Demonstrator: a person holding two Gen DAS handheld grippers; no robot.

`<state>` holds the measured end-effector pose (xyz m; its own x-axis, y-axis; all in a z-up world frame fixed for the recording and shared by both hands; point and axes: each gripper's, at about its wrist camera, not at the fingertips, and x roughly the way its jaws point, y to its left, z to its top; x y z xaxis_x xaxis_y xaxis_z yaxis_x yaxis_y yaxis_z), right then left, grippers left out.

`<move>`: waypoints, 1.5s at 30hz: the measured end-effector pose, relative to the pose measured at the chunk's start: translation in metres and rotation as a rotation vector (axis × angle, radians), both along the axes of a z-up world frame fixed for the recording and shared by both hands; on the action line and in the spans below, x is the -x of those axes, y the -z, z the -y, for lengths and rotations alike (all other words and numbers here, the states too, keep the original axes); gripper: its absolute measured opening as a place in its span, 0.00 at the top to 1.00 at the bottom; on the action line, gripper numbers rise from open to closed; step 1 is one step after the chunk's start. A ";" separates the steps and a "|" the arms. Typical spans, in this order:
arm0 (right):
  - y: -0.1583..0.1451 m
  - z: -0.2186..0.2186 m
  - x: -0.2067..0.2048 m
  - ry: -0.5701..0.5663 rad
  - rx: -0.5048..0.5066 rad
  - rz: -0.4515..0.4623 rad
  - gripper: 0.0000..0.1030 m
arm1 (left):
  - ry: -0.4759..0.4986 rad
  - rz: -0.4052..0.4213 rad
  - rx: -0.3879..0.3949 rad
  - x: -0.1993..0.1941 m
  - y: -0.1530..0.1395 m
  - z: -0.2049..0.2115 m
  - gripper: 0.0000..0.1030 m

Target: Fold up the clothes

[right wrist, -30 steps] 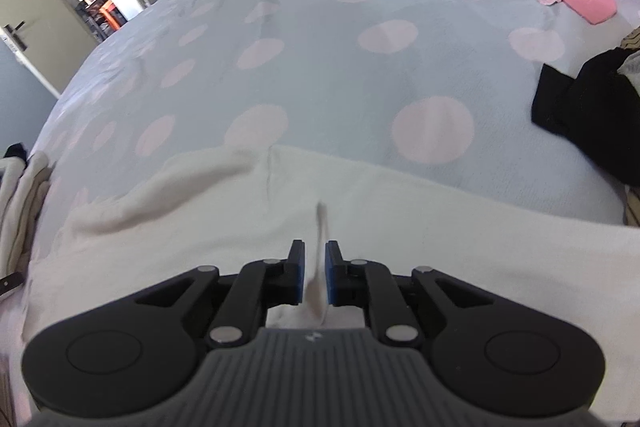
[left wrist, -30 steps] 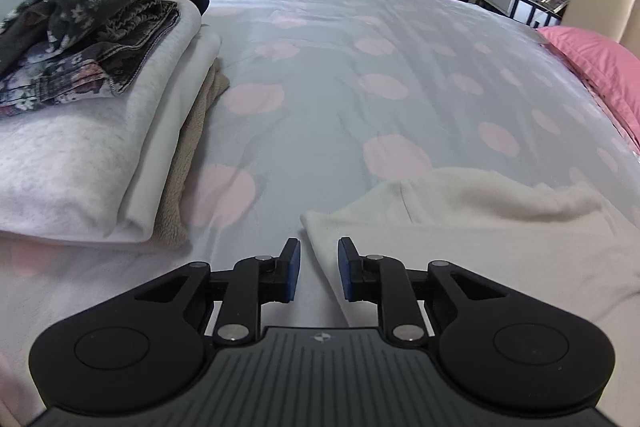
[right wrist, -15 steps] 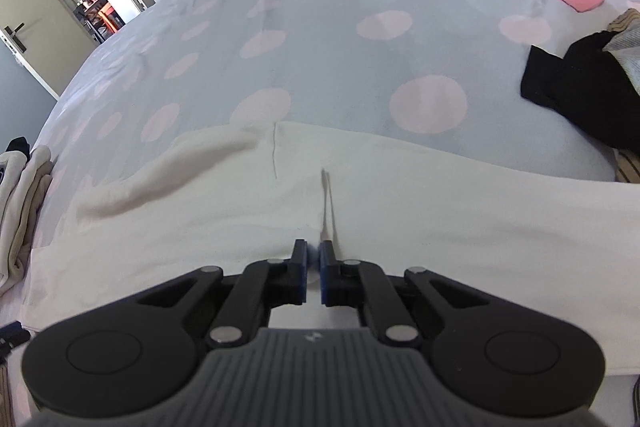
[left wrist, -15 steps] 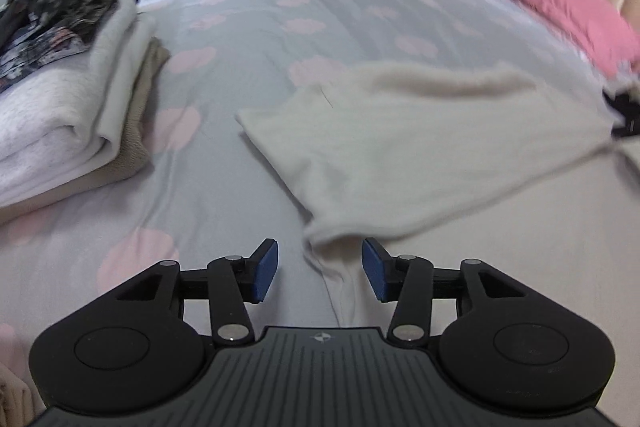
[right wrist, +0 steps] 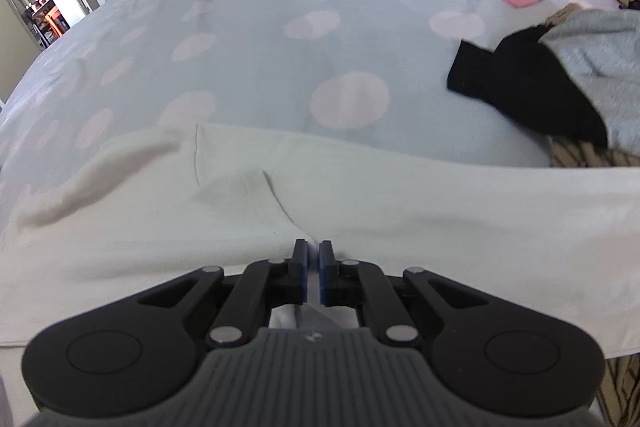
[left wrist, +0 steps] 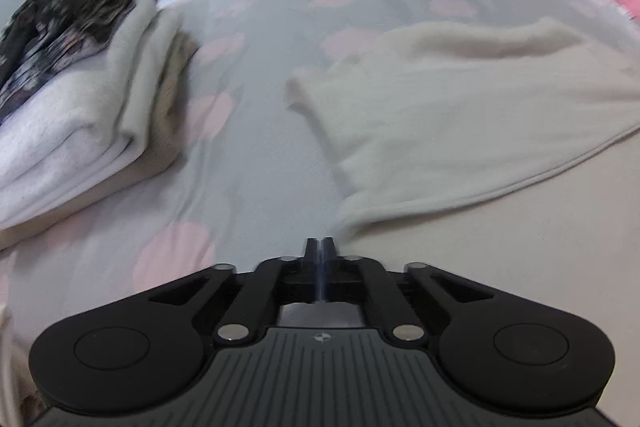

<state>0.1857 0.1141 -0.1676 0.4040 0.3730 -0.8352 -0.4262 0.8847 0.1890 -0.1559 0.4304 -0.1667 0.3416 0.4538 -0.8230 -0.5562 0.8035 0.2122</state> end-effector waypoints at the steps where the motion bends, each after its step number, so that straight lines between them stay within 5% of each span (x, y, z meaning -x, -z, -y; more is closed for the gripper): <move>1: 0.003 0.000 -0.001 -0.003 -0.001 -0.006 0.94 | -0.025 0.006 0.005 0.004 0.002 -0.005 1.00; 4: 0.006 0.005 -0.005 0.007 -0.033 -0.033 0.93 | -0.076 0.080 0.092 0.018 -0.005 -0.020 1.00; 13: -0.027 0.045 -0.008 0.042 -0.014 -0.013 0.85 | -0.077 0.076 0.106 0.024 -0.026 -0.015 0.95; 28: -0.121 0.238 0.017 0.266 0.031 0.091 0.74 | -0.082 0.075 0.100 0.049 -0.072 0.036 0.82; 34: -0.115 0.308 0.032 0.487 0.026 0.098 0.60 | -0.106 0.064 0.090 0.066 -0.073 0.050 0.77; 37: -0.102 0.337 0.041 0.610 0.000 0.076 0.45 | -0.116 0.063 0.089 0.071 -0.072 0.053 0.77; 45: -0.081 0.366 0.039 0.707 -0.126 0.015 0.39 | -0.161 0.054 0.109 0.079 -0.065 0.054 0.76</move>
<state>0.1470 -0.2520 -0.0870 0.5955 0.1107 -0.7957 0.2379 0.9217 0.3063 -0.2348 0.3766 -0.1013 0.3164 0.4153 -0.8529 -0.6878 0.7196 0.0952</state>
